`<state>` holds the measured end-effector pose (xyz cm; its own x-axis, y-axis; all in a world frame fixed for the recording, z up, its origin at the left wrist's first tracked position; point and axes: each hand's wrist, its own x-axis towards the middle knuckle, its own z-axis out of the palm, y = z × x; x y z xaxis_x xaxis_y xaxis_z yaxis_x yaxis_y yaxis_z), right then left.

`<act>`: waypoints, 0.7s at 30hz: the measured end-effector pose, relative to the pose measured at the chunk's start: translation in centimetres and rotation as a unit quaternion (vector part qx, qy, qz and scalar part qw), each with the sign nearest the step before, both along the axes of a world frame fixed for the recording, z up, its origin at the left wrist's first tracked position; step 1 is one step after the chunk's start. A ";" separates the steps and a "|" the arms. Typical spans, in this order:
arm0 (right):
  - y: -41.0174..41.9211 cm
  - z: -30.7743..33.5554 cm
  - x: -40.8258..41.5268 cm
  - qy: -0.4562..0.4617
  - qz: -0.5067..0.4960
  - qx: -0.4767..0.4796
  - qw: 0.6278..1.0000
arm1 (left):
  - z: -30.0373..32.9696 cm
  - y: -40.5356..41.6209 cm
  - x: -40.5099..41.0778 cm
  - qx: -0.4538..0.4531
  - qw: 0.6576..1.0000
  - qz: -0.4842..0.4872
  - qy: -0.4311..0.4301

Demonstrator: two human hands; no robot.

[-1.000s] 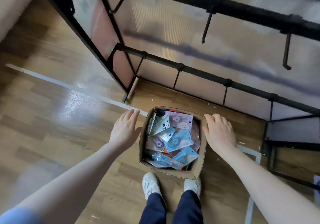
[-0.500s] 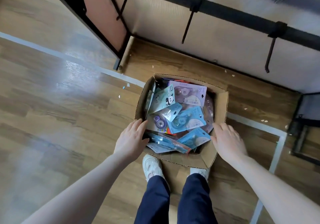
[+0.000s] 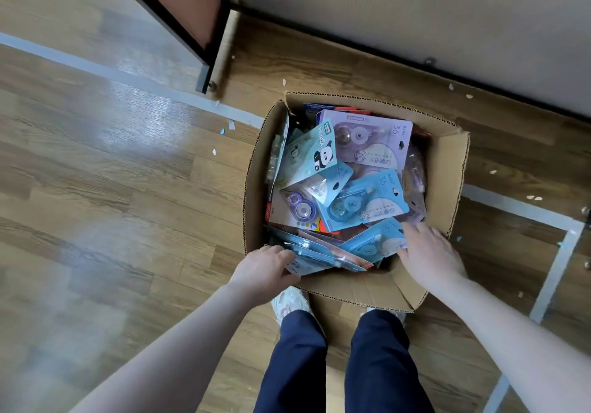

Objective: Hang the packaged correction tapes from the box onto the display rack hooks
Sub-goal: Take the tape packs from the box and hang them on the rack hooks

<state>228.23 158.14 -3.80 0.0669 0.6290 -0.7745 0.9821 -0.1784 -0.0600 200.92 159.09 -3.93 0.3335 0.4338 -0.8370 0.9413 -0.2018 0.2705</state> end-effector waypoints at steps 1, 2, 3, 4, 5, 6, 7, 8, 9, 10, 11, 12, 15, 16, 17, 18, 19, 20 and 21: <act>0.1 -0.4 0.0 -0.001 -0.004 -0.005 1.000 | -0.3 0.0 -0.1 -0.010 1.000 -0.011 0.004; 0.1 -0.7 0.0 -0.001 -0.005 -0.007 1.000 | -0.6 0.0 -0.2 -0.019 1.000 -0.018 0.008; 0.1 -0.9 0.1 -0.003 -0.003 -0.007 1.000 | -0.8 0.1 -0.3 -0.026 0.999 -0.021 0.009; 0.1 -1.1 0.2 -0.005 0.001 -0.006 1.000 | -1.0 0.2 -0.3 -0.030 0.999 -0.021 0.007; 0.1 -1.3 0.2 -0.008 0.004 -0.005 1.000 | -1.2 0.3 -0.3 -0.031 0.999 -0.021 0.003; 0.0 -1.4 0.3 -0.011 0.006 -0.004 1.000 | -1.3 0.3 -0.2 -0.031 0.999 -0.025 0.001; -0.2 -1.6 0.2 -0.014 0.005 -0.001 1.000 | -1.5 0.4 -0.2 -0.033 0.999 -0.033 0.002; -0.3 -1.7 0.2 -0.015 0.004 0.003 1.000 | -1.8 0.4 -0.2 -0.037 0.998 -0.043 0.004; -0.4 -1.8 0.0 -0.014 0.001 0.009 1.000 | -2.0 0.5 -0.2 -0.043 0.998 -0.053 0.005; -0.5 -1.9 -0.2 -0.013 -0.005 0.017 1.000 | -2.1 0.7 -0.1 -0.052 0.997 -0.062 0.009; -0.6 -2.1 -0.4 -0.011 -0.011 0.026 1.000 | -2.2 1.0 0.0 -0.058 0.995 -0.076 0.014; -0.7 -2.2 -0.5 -0.009 -0.015 0.034 0.999 | -2.3 1.4 0.1 -0.063 0.993 -0.097 0.018; -0.9 -2.6 -0.5 -0.010 -0.015 0.045 0.999 | -2.3 2.4 0.3 -0.037 0.979 -0.199 0.020; -0.9 -2.6 -0.5 -0.012 -0.013 0.043 0.999 | -2.3 2.6 0.1 -0.011 0.975 -0.219 0.018; -0.9 -2.7 -0.4 -0.015 -0.011 0.040 0.999 | -2.5 2.6 -0.2 0.020 0.973 -0.230 0.014; -0.9 -2.8 -0.4 -0.017 -0.011 0.036 0.999 | -2.6 2.4 -0.6 0.042 0.972 -0.230 0.011; -0.9 -2.8 -0.4 -0.020 -0.013 0.032 0.999 | -2.6 2.2 -0.9 0.052 0.971 -0.232 0.018; -0.8 -2.8 -0.4 -0.023 -0.015 0.030 0.999 | -2.5 2.0 -1.2 0.053 0.970 -0.234 0.023; -0.9 -2.8 -0.4 -0.026 -0.013 0.029 0.999 | -2.4 1.7 -1.4 0.052 0.970 -0.237 0.024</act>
<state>227.78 157.28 -6.63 0.1240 0.6706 -0.7314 0.9791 -0.2022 -0.0195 199.50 160.75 -6.34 0.4778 0.3250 -0.8161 0.7477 -0.6382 0.1836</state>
